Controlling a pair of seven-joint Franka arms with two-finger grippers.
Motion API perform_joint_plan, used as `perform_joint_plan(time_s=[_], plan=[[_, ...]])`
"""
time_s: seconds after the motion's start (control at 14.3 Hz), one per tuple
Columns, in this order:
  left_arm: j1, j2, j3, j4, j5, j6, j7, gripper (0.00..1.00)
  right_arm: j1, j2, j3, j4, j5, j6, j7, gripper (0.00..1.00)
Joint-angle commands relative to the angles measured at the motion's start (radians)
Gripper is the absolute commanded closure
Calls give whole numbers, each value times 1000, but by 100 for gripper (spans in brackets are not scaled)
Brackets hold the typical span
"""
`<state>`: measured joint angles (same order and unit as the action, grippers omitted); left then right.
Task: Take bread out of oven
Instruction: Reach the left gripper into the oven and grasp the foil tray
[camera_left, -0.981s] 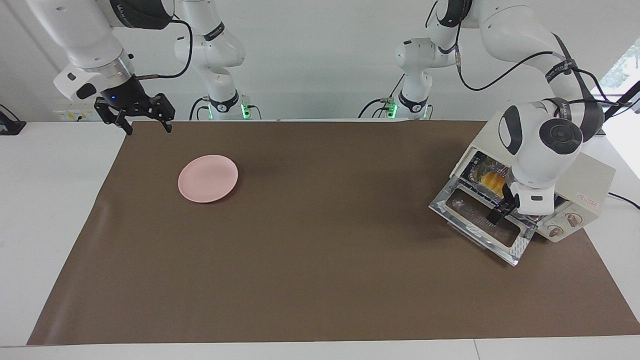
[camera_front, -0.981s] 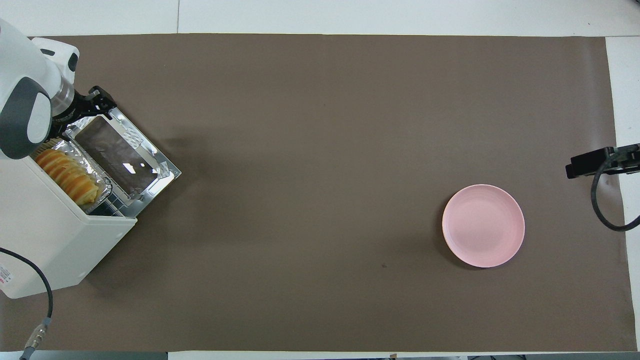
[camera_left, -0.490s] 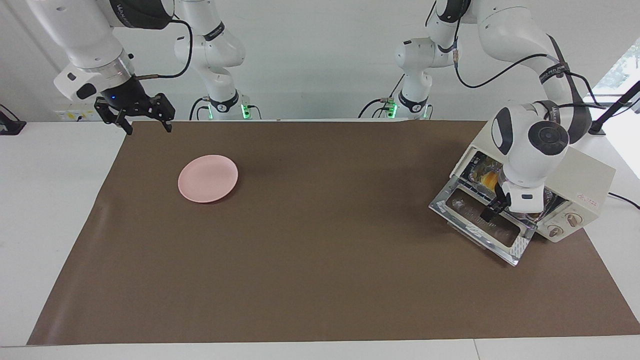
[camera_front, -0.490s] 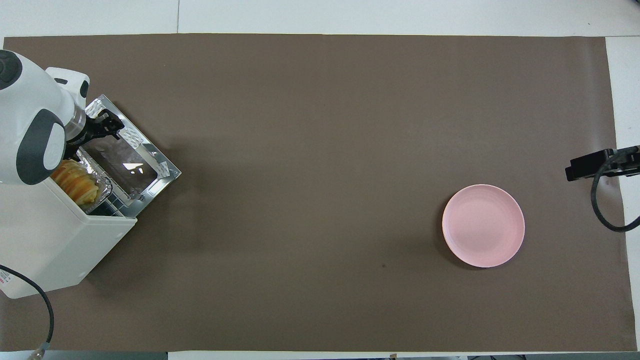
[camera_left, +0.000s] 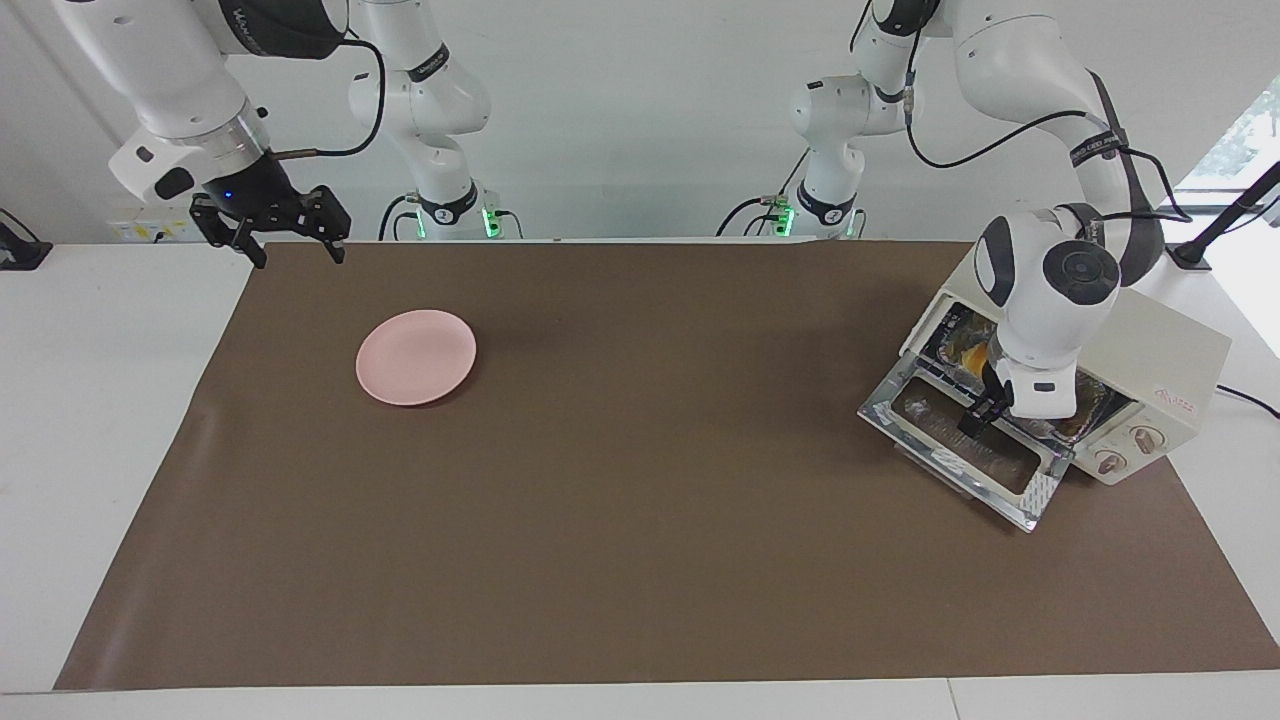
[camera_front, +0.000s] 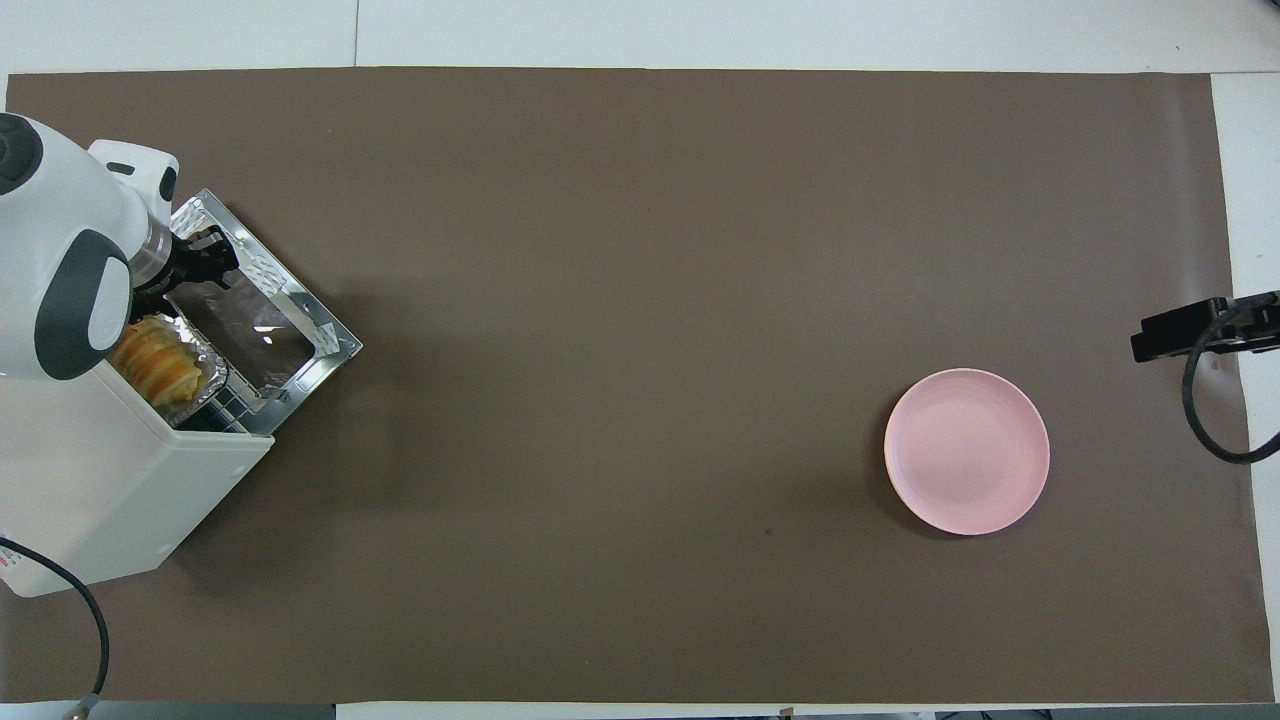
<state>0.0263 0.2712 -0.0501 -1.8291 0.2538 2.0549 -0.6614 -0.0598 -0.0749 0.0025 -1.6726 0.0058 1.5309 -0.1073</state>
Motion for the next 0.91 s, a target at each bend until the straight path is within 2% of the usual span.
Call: perform_joint_plan(time_s=[0.0,0.07,0.14,0.35,0.49,0.56,0.63,0.84], plan=[[33,-59,-5,-107,22,74,92,74,-17,-13,11,-10,-13,-3,-5,0],[40,-67,-4,-131,24,94,100,84,-17,-13,11,-10,-12,-3,-5,0],[52,-70,-5,-139,24,100,132,100,-17,-13,11,-10,-13,-3,-5,0],[11,-60,-10,-110,42,94,160,100,-17,-13,11,-10,-13,-3,-8,0],[-118,-17,-10,23,44,35,172,100,-17,-13,11,-9,-13,-3,-14,0],[-184,20,-13,115,45,-17,206,100,-17,-13,11,-9,-13,-3,-12,0],[-257,42,-14,166,39,-56,274,100,-17,-13,11,-9,-13,-3,-12,0],[-446,51,-14,191,-34,-30,329,100,-17,-13,11,-10,-13,-3,-12,0]])
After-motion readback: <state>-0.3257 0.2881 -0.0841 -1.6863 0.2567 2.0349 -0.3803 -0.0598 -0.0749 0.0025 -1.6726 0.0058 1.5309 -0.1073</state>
